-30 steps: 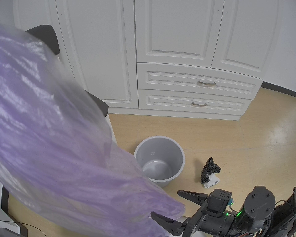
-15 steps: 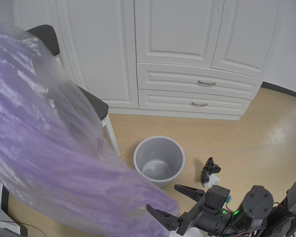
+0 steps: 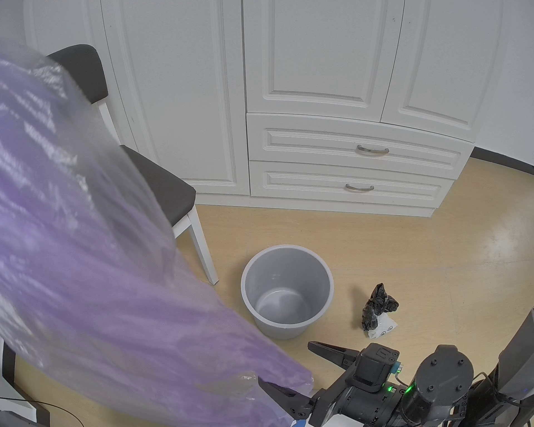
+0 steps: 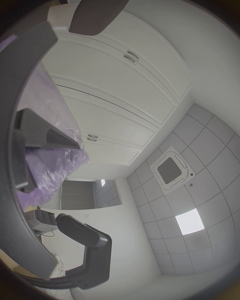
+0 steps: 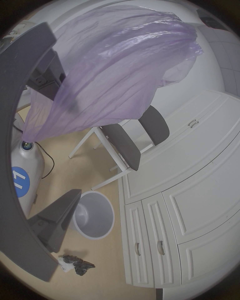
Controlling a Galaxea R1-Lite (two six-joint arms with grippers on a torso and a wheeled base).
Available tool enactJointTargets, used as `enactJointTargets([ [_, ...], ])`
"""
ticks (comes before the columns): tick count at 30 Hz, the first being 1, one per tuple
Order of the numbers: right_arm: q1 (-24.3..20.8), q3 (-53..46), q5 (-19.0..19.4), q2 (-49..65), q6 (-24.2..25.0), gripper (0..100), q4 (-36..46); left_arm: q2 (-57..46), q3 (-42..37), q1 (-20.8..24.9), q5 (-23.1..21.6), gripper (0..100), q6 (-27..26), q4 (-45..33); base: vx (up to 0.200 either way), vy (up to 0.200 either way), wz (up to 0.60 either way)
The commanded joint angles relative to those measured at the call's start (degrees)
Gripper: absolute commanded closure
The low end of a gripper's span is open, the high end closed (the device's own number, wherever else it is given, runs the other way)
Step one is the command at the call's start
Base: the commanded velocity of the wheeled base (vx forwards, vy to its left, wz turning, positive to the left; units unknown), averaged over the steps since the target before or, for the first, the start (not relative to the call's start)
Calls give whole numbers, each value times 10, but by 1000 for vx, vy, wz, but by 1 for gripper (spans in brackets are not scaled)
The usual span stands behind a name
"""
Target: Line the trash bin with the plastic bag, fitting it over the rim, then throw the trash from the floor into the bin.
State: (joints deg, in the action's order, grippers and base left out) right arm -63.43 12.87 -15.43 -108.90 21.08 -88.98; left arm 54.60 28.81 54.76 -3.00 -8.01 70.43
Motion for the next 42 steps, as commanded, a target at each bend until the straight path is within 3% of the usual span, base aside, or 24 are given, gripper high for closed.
enactJointTargets([
  [1,0,6,1,-16,10,0,-10,1,1,0,0,100,0,0,0,0,0],
  [12,0,21,-3,-40,20,0,-10,2,0,0,0,100,0,1,0,0,0],
  [17,-1,44,-24,-40,43,0,-10,2,0,0,0,100,0,0,0,0,0],
  [42,-2,38,-25,-37,41,0,-10,2,-1,0,0,100,0,0,0,0,0],
])
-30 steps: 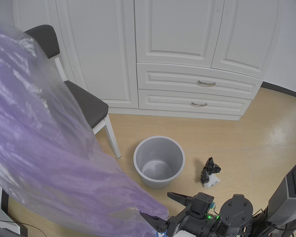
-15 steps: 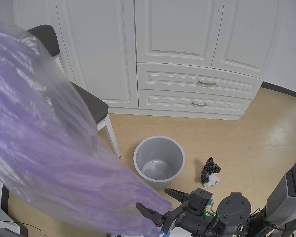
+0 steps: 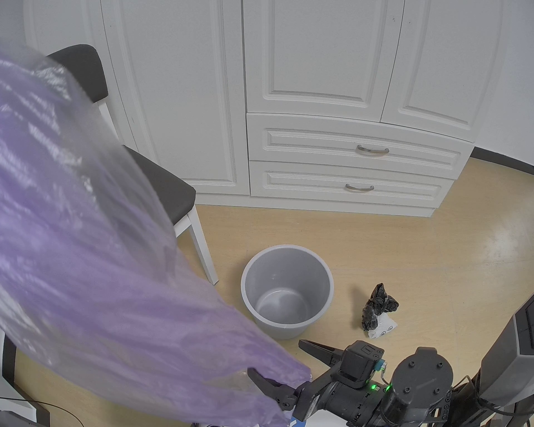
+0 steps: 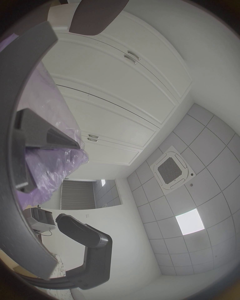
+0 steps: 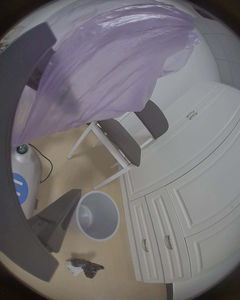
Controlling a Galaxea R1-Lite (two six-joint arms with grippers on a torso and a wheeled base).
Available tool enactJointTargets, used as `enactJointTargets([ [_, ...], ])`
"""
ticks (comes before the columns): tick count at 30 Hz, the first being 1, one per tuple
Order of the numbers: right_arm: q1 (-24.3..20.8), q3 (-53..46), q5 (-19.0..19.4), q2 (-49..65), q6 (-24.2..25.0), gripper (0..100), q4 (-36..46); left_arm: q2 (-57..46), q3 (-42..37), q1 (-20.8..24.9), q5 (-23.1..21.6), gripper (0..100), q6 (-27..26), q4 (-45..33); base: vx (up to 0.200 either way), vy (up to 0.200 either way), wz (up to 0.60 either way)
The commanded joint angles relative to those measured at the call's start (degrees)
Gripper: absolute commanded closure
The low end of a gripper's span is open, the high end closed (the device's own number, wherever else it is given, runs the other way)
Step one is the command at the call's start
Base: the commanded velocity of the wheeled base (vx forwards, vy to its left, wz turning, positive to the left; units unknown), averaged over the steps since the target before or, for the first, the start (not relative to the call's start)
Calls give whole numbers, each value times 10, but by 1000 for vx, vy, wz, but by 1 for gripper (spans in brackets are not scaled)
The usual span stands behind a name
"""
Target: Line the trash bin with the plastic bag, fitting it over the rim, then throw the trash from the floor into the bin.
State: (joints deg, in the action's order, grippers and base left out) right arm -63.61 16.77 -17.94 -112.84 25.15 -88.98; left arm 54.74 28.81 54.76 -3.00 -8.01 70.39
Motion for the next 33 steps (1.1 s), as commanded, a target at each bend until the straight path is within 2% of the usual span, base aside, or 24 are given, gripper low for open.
enactJointTargets([
  [1,0,-2,0,2,0,0,-10,1,-1,0,0,100,0,0,0,0,0],
  [15,-4,-3,0,6,-5,0,-10,3,-2,0,0,100,2,0,0,0,0],
  [16,-5,-4,-1,6,-5,100,-10,4,-2,0,0,100,2,0,0,0,0],
  [27,-3,-9,1,39,-7,100,-10,5,-3,0,0,100,3,-1,0,0,0],
  [33,3,-9,0,45,-30,100,-10,5,-6,-1,2,100,4,-4,0,0,0],
])
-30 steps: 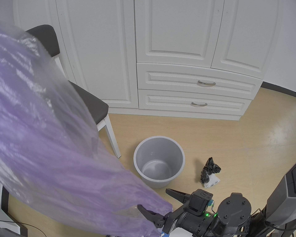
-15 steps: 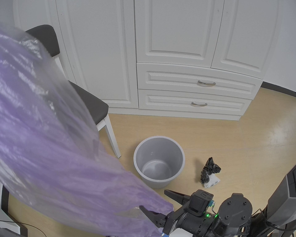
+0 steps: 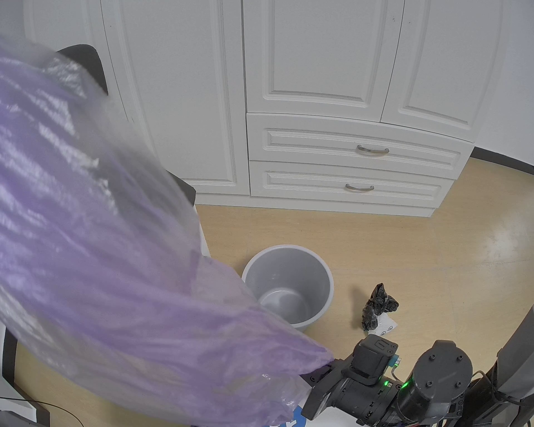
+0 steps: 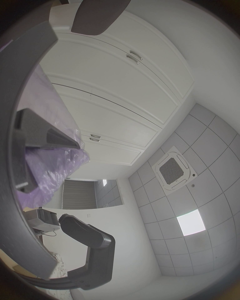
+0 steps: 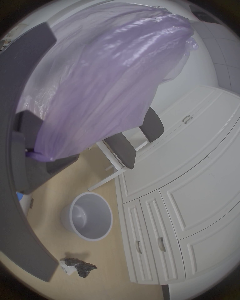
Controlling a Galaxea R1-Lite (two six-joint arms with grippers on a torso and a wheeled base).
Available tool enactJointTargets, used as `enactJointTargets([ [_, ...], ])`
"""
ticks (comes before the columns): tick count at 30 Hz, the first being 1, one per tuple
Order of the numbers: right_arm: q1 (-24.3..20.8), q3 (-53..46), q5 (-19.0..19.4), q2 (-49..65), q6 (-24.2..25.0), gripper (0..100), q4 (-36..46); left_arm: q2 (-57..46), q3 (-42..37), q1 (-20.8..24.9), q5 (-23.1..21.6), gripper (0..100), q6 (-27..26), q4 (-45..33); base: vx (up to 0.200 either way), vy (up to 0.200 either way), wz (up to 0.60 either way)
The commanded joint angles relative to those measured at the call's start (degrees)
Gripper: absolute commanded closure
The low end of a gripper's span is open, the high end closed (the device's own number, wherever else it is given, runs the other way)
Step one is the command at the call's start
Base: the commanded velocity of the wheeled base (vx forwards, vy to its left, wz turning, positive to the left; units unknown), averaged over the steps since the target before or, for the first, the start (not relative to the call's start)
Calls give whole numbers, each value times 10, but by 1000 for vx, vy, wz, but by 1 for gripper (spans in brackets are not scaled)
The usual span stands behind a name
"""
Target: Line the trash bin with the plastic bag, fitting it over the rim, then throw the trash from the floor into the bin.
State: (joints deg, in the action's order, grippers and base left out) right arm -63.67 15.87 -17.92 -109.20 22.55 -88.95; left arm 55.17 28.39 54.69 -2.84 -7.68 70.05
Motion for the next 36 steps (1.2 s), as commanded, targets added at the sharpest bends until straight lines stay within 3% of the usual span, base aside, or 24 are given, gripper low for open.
enactJointTargets([
  [1,6,1,0,14,-13,100,-10,1,-4,0,0,100,0,-3,0,0,0],
  [5,29,7,-1,32,-39,100,-10,4,-9,-1,2,100,1,-6,0,0,0],
  [13,100,13,-2,97,-100,100,8,2,-18,-26,4,100,9,-85,0,0,0],
  [19,122,116,-41,281,-92,100,316,3,-18,-59,5,100,9,-141,0,0,0],
  [20,126,157,-45,325,-60,100,411,5,-18,-61,5,100,9,-159,0,0,0],
  [21,128,181,-46,348,-37,100,466,5,-18,-61,4,100,10,-169,0,0,0],
  [22,128,181,-46,348,-37,100,466,5,-18,-61,4,100,10,-169,0,0,0],
  [23,134,229,-50,385,-2,100,570,6,-20,-61,5,100,9,-186,0,0,0],
  [25,156,272,-58,410,11,100,645,10,-24,-61,5,100,9,-202,0,0,0],
  [30,225,347,-51,429,6,100,692,56,-33,-70,6,100,12,-241,0,0,0],
  [33,260,357,-48,433,-35,100,729,115,-26,-101,6,100,22,-238,0,0,0],
  [36,264,348,-54,439,-80,100,732,173,-10,-122,7,100,19,-226,0,0,0],
])
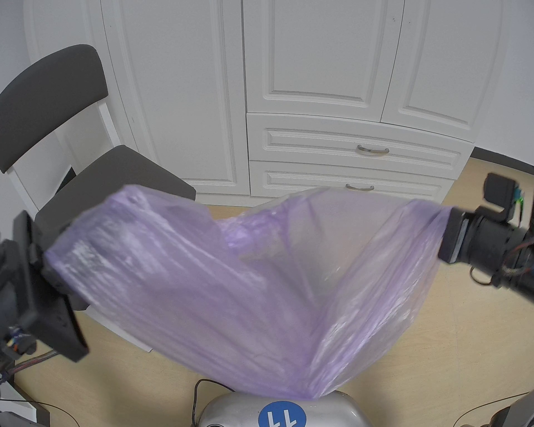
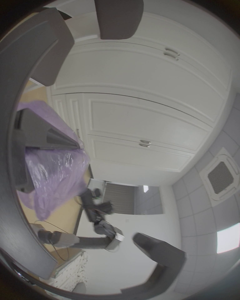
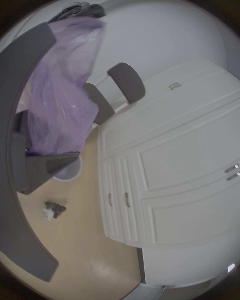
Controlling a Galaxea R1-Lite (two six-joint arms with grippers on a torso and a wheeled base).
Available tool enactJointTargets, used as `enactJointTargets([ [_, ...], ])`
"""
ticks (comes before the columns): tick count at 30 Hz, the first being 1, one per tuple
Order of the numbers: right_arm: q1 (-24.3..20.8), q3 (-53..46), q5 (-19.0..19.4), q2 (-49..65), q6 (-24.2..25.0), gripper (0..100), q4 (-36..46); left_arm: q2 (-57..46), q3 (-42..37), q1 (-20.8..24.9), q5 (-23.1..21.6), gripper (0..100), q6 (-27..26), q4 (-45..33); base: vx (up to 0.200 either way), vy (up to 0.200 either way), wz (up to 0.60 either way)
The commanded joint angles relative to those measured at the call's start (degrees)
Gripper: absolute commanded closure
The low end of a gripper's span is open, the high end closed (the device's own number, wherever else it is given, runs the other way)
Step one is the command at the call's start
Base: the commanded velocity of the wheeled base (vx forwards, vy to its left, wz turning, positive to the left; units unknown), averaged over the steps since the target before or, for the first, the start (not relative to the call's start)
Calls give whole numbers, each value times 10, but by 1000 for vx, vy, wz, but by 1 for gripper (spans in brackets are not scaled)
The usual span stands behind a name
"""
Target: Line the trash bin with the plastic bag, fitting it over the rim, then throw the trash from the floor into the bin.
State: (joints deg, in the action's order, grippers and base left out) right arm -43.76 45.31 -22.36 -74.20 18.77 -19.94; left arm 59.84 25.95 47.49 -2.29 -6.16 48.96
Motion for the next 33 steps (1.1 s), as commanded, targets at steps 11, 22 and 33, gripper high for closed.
enactJointTargets([
  [11,25,-62,-37,129,-168,100,-3,166,12,-107,48,100,-73,-10,0,0,0],
  [22,24,-182,-73,96,-302,100,-161,92,-33,-125,48,100,-142,-10,0,0,0],
  [33,23,-233,-86,82,-356,100,-196,60,-45,-149,49,100,-147,-12,0,0,0],
])
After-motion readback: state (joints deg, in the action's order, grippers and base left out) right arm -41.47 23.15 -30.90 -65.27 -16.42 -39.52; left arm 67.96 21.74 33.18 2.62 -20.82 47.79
